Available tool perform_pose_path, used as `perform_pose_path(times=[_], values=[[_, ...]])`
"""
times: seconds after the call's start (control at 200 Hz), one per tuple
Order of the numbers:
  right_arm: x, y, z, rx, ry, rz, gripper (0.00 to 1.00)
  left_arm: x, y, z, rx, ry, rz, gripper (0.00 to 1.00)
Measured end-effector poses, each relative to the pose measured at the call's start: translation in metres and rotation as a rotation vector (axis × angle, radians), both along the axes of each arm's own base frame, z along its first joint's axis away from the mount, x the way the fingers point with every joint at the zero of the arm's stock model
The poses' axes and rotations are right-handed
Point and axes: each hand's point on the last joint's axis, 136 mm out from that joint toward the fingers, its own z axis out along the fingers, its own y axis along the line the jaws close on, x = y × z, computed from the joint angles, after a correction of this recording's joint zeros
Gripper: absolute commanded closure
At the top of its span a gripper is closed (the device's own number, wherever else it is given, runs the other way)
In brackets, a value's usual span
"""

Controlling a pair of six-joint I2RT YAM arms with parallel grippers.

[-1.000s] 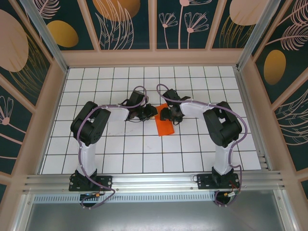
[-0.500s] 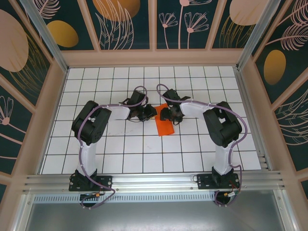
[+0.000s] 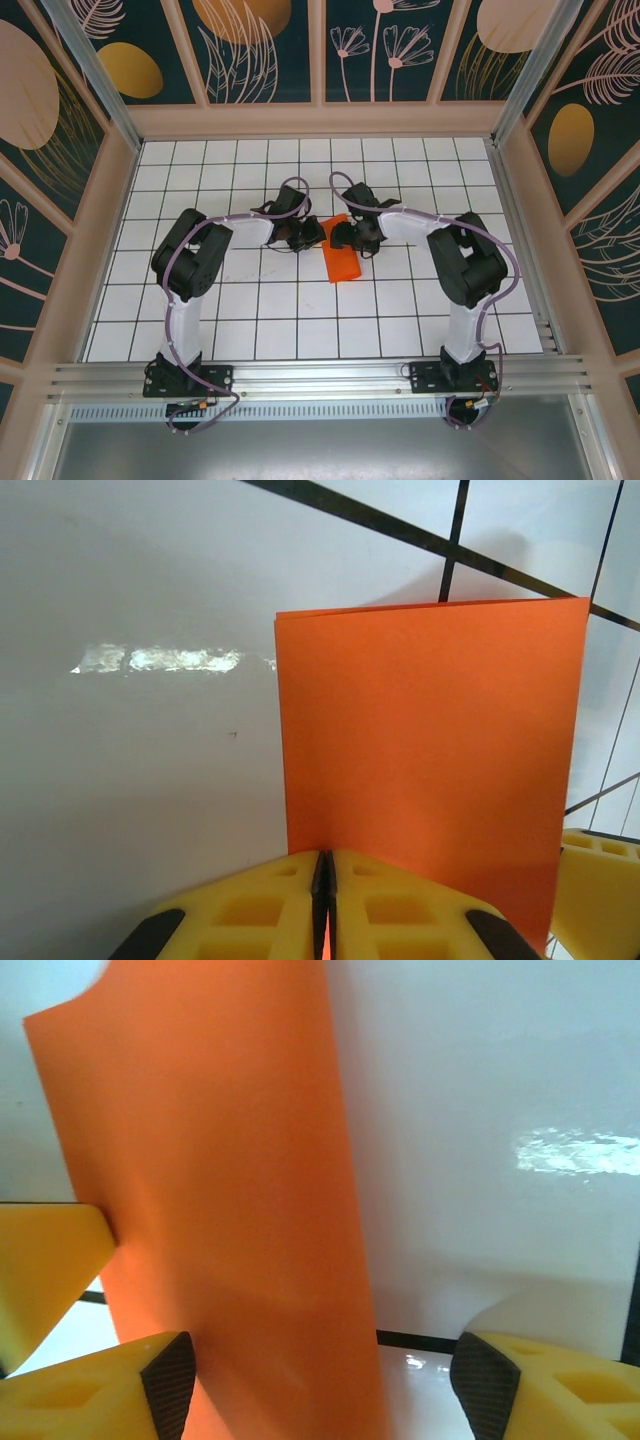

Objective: Fold a paper plane with a square sheet of paper (pick it up from the middle)
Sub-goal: First fold in half a square sheet of paper at the center of the table.

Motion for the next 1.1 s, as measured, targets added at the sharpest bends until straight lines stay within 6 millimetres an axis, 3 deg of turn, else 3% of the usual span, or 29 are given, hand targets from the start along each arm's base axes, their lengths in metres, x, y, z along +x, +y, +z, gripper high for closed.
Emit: perform_pose_path(times=[0.18, 0.285, 0.4, 0.495, 0.585, 0.691, 0.896, 1.101], values=[[0.006, -0.011, 0.013, 0.066, -0.001, -0.034, 0.25, 0.000, 0.000, -0.001, 0.012, -0.008, -0.003, 0.86], [0.015, -0.017, 0.037, 0.115, -0.043, -0.057, 0.32, 0.000, 0.000, -0.001, 0.014, -0.009, -0.005, 0.86], [0.020, -0.007, 0.063, 0.192, -0.089, -0.032, 0.57, 0.000, 0.000, -0.001, 0.015, -0.011, -0.007, 0.87], [0.021, 0.007, 0.072, 0.258, -0.095, 0.015, 0.76, 0.000, 0.000, -0.001, 0.016, -0.011, -0.007, 0.87], [0.019, 0.018, 0.067, 0.307, -0.063, 0.042, 0.86, 0.000, 0.001, -0.001, 0.017, -0.010, -0.007, 0.87], [0.018, 0.028, 0.049, 0.335, -0.008, 0.074, 0.93, 0.000, 0.001, -0.001, 0.019, -0.009, -0.006, 0.89], [0.015, 0.036, 0.012, 0.343, 0.085, 0.095, 0.96, 0.000, 0.001, -0.001, 0.027, -0.004, -0.005, 0.89], [0.018, 0.030, 0.008, 0.349, 0.085, 0.087, 0.97, 0.000, 0.001, -0.002, 0.033, -0.005, -0.002, 0.89]])
